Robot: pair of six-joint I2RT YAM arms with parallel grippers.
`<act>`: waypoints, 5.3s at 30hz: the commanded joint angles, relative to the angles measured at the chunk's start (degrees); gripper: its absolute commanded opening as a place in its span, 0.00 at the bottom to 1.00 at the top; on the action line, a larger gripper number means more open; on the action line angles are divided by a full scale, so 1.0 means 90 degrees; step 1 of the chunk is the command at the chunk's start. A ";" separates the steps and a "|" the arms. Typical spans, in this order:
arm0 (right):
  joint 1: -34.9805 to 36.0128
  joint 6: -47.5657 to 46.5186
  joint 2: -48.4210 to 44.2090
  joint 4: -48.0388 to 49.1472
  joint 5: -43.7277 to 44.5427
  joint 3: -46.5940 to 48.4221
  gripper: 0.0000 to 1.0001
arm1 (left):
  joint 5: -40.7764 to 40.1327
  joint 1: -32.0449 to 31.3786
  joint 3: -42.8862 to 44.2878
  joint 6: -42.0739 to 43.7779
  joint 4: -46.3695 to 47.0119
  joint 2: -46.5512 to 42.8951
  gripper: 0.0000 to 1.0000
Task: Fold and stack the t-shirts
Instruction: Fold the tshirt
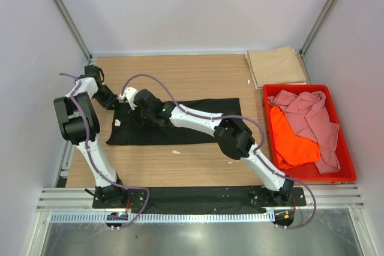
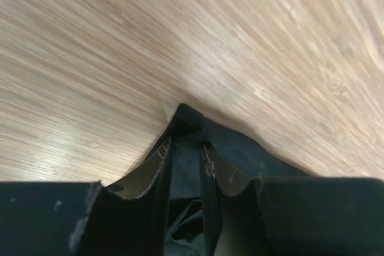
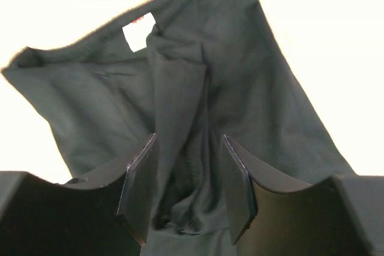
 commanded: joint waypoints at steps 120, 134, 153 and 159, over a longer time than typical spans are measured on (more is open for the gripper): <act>-0.0061 0.8341 -0.0858 -0.1320 0.1612 -0.1790 0.36 | 0.1054 0.0095 -0.3782 -0.0786 0.0610 -0.3380 0.35; -0.0051 0.8527 -0.0819 -0.0665 0.1407 -0.2161 0.32 | 0.1094 0.0095 -0.3968 -0.0854 0.0923 -0.3419 0.23; -0.0149 0.8283 -0.1404 -0.0470 0.1642 -0.2737 0.01 | 0.0332 0.0095 -0.3597 -0.0532 0.0152 -0.3740 0.00; -0.0149 0.8273 -0.1629 -0.0255 0.1583 -0.3020 0.01 | 0.0000 0.0095 -0.3538 -0.0415 -0.0131 -0.4033 0.00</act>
